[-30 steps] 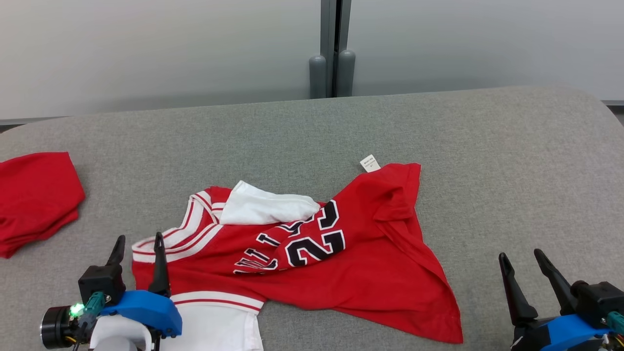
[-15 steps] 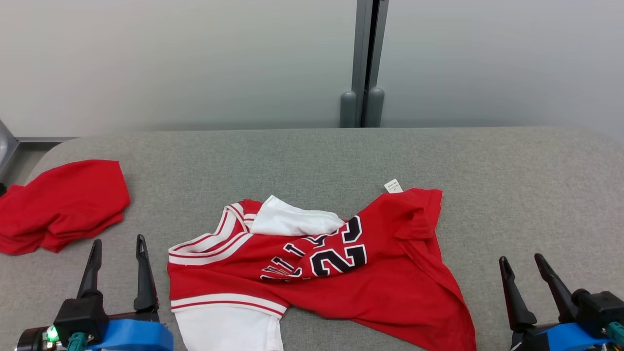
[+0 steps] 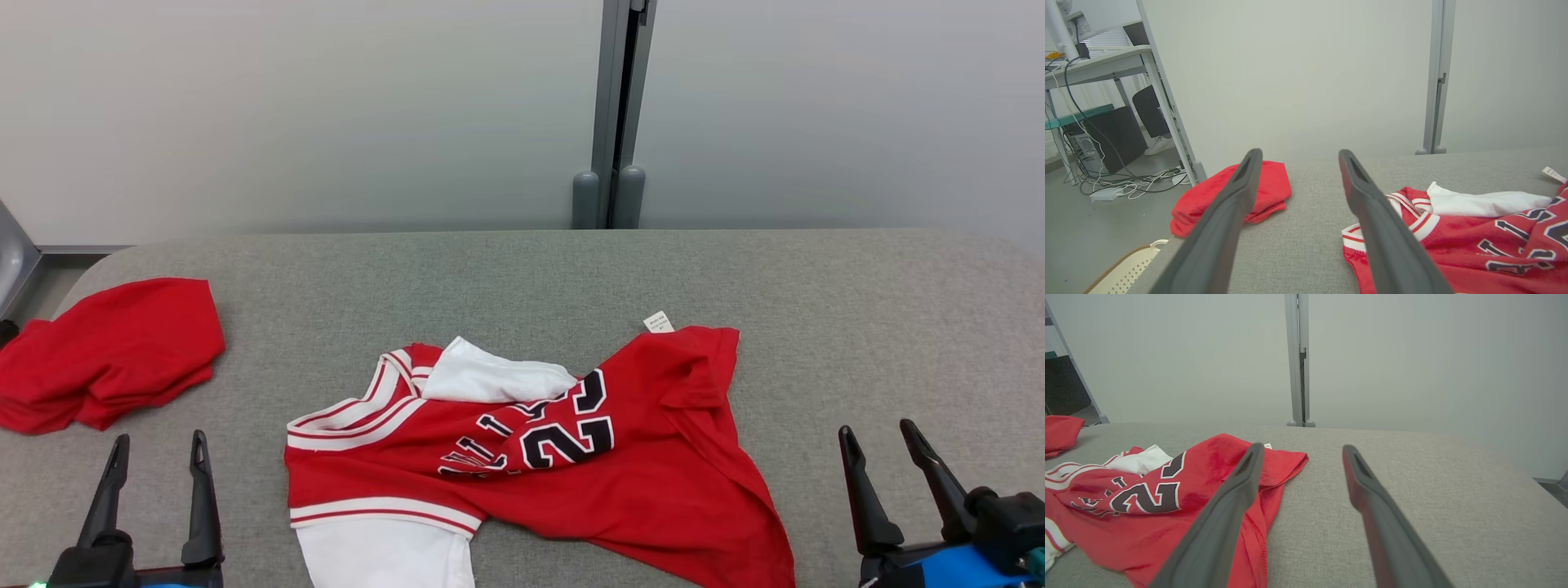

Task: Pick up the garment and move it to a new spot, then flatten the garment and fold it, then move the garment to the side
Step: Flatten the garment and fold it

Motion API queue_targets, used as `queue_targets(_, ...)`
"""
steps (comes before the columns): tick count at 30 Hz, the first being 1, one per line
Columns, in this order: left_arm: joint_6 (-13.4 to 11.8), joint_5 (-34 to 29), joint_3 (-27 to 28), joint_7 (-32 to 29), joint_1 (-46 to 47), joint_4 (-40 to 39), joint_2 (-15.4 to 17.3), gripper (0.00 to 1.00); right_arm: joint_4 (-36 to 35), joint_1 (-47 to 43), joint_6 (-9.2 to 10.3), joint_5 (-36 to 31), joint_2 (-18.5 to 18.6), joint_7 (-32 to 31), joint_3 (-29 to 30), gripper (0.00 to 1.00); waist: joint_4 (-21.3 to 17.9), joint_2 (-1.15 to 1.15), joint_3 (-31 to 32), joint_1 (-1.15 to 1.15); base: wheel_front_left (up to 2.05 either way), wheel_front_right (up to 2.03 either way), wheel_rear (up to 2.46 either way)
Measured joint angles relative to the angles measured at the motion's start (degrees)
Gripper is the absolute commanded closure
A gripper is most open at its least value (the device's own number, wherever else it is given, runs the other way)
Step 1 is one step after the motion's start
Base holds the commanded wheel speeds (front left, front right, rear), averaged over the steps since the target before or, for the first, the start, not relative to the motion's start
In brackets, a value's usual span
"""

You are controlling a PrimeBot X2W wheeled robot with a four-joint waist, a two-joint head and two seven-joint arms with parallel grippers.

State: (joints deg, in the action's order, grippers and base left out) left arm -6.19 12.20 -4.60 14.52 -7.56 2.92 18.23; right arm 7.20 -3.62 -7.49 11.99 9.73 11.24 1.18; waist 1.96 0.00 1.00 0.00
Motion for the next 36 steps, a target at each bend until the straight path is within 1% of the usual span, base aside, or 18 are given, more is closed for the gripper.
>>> queue_targets(6,0.76,2.43,1.34,-0.67,-0.58,-2.70,1.03,0.00,-2.87,-1.25,0.00,-0.71,-0.78,-1.14,1.04,0.00,-0.31,0.00,-0.14,0.00,0.00,0.00,0.00)
queue_targets(16,-0.03,2.32,0.88,-3.86,-0.46,-5.08,1.65,0.00,-4.66,-2.17,0.00,-1.31,-1.82,-3.16,1.63,0.00,-0.27,0.00,-0.61,0.01,0.00,0.00,0.00)
queue_targets(25,-0.85,2.35,0.49,-4.60,-0.47,-4.68,1.67,0.00,-4.78,-2.55,0.00,-1.46,-1.72,-4.79,0.99,0.00,-0.34,0.00,-0.73,0.01,0.00,0.00,0.00)
queue_targets(36,-0.83,3.21,0.03,-5.06,-0.44,-3.27,1.59,0.00,-4.97,-2.83,0.00,-1.54,-1.62,-5.69,0.30,0.00,-0.42,0.00,-1.14,0.01,0.00,0.00,0.00)
